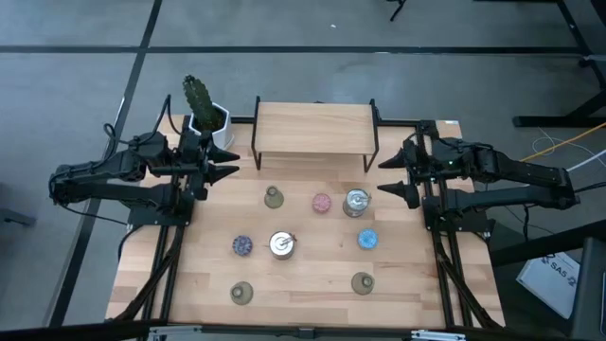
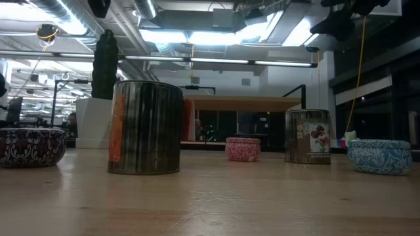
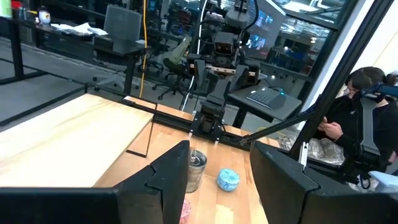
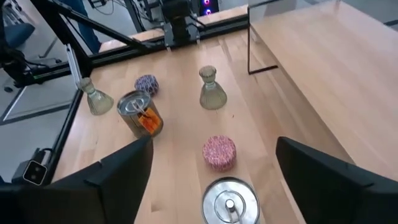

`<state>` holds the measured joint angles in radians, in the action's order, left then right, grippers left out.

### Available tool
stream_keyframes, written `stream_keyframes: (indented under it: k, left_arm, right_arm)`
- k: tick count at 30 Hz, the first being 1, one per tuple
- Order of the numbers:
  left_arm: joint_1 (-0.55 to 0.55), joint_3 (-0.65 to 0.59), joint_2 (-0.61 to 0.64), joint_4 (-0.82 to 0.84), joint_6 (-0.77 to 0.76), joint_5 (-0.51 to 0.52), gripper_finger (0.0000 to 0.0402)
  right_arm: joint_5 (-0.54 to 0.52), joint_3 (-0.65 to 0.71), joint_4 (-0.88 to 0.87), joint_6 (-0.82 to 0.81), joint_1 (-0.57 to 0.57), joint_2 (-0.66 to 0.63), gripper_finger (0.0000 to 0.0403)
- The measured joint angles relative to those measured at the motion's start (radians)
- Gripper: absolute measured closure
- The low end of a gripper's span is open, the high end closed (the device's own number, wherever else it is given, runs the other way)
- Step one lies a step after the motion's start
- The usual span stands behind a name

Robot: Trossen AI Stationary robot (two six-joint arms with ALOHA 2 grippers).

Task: Pick & Place candle stick holders
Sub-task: Put the top right silver scented candle on the shelf

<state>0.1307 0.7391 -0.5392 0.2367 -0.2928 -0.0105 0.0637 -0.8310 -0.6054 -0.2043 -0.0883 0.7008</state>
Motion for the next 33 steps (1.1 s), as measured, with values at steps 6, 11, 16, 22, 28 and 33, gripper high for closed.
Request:
stream_keyframes:
  k: [6, 11, 16, 22, 28, 33]
  left_arm:
    - [0.0, 0.0, 0.0, 0.0, 0.0, 0.0, 0.0235]
    - [0.0, 0.0, 0.0, 0.0, 0.0, 0.0, 0.0235]
    - [0.0, 0.0, 0.0, 0.0, 0.0, 0.0, 0.0235]
    - [0.0, 0.0, 0.0, 0.0, 0.0, 0.0, 0.0235]
    - [0.0, 0.0, 0.0, 0.0, 0.0, -0.001, 0.0235]
    - [0.0, 0.0, 0.0, 0.0, 0.0, -0.001, 0.0235]
  right_arm:
    - [0.012, 0.0, -0.03, -0.013, 0.0, 0.052, 0.0035]
    - [0.026, 0.0, -0.051, 0.02, 0.0, 0.099, 0.0025]
    - [0.042, 0.0, -0.05, 0.079, 0.0, 0.145, 0.0024]
    - [0.046, 0.0, -0.05, 0.101, 0.0, 0.215, 0.0024]
    - [0.046, 0.0, -0.05, 0.101, 0.0, 0.276, 0.0024]
    - [0.046, 0.0, -0.051, 0.083, 0.0, 0.301, 0.0024]
